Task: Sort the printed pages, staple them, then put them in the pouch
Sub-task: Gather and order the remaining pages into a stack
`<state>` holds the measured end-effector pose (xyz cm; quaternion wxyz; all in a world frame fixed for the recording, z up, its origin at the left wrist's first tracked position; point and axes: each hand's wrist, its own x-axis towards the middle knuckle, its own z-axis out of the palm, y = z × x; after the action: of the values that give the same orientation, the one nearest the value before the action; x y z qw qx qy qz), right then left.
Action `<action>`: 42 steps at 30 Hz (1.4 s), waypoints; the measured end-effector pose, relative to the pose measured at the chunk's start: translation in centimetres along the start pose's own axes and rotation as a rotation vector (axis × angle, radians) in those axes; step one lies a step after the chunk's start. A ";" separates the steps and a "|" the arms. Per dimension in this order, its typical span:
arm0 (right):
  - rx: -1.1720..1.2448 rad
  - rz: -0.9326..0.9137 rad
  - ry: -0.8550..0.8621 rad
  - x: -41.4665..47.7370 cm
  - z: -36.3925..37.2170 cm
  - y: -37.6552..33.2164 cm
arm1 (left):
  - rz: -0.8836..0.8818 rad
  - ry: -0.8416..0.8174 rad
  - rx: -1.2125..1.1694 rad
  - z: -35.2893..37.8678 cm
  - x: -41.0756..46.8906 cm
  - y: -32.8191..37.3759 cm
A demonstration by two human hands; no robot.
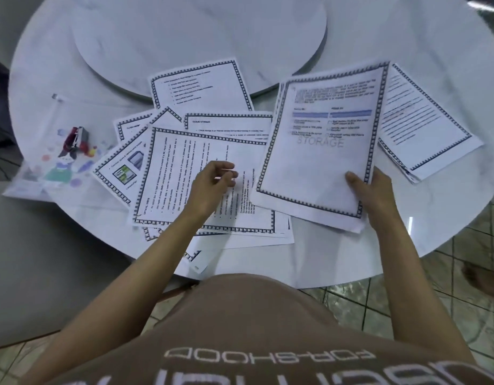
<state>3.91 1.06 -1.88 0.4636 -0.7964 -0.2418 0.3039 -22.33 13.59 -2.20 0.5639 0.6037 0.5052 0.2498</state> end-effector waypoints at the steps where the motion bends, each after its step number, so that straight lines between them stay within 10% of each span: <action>1: -0.035 0.022 -0.011 0.1 0.0 0.3 | -0.017 0.009 -0.006 -0.2 -0.1 -0.3; 28: -0.547 0.104 -0.041 1.5 -5.7 1.2 | -0.047 0.315 -0.061 -6.8 -0.7 -2.9; 42: -0.729 -0.145 0.232 3.1 -4.4 0.1 | 0.021 0.451 0.223 -9.6 -1.8 -2.8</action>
<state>9.15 0.50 -1.06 0.1948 -0.9189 -0.3353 0.0724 -32.23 15.67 -2.02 0.3643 0.5964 0.6362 0.3267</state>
